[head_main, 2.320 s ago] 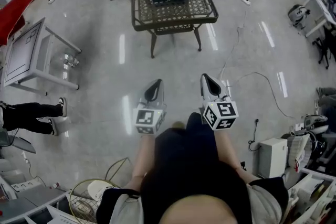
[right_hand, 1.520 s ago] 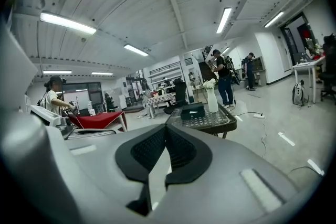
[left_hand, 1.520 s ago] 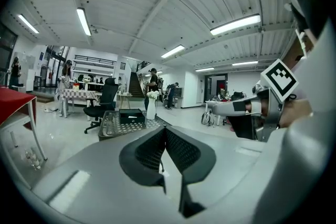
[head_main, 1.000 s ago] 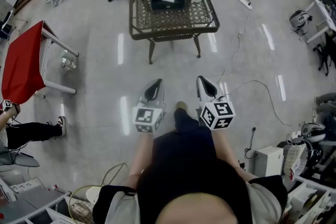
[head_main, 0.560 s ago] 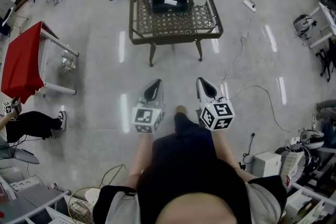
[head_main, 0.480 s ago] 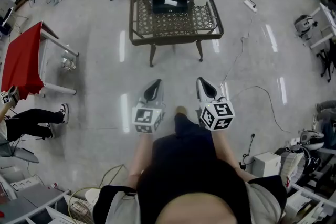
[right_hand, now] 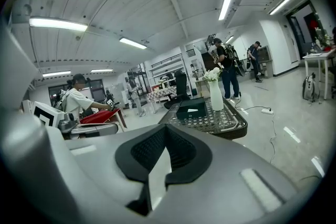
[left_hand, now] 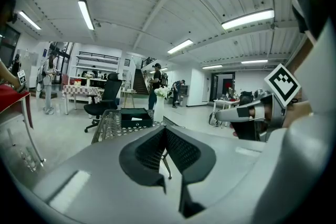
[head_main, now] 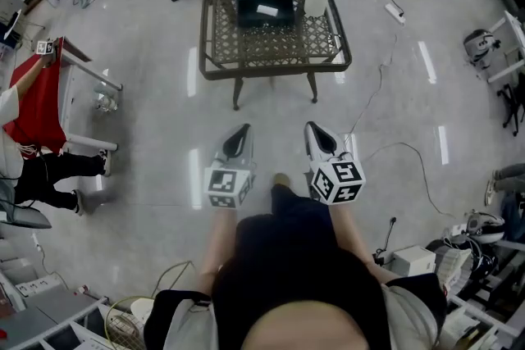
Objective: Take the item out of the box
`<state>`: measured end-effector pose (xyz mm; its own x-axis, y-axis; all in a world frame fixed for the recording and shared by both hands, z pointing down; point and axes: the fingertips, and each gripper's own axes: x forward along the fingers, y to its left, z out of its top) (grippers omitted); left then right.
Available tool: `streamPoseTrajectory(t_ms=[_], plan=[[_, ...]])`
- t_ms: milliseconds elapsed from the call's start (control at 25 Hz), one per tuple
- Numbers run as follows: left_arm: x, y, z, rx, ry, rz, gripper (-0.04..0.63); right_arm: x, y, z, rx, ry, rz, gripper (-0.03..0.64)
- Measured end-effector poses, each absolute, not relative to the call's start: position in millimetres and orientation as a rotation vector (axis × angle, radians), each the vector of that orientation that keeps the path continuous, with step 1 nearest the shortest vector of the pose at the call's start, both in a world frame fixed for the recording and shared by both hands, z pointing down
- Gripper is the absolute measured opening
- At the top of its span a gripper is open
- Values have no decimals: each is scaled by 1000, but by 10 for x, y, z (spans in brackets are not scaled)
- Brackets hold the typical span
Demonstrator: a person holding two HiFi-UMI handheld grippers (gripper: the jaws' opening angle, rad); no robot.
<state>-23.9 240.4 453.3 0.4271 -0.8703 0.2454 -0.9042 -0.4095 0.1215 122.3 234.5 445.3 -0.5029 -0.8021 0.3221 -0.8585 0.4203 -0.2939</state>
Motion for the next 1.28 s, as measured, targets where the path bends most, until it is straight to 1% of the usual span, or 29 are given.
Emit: streamPoseTrajectory(t_ms=[680, 1280], plan=[[-174, 1844, 4616, 2419, -1605, 194, 8, 1304, 1699, 4611, 1443, -2532, 652, 0], [-104, 1807, 4633, 2419, -1613, 199, 8, 1355, 1666, 4665, 1424, -2531, 698, 0]])
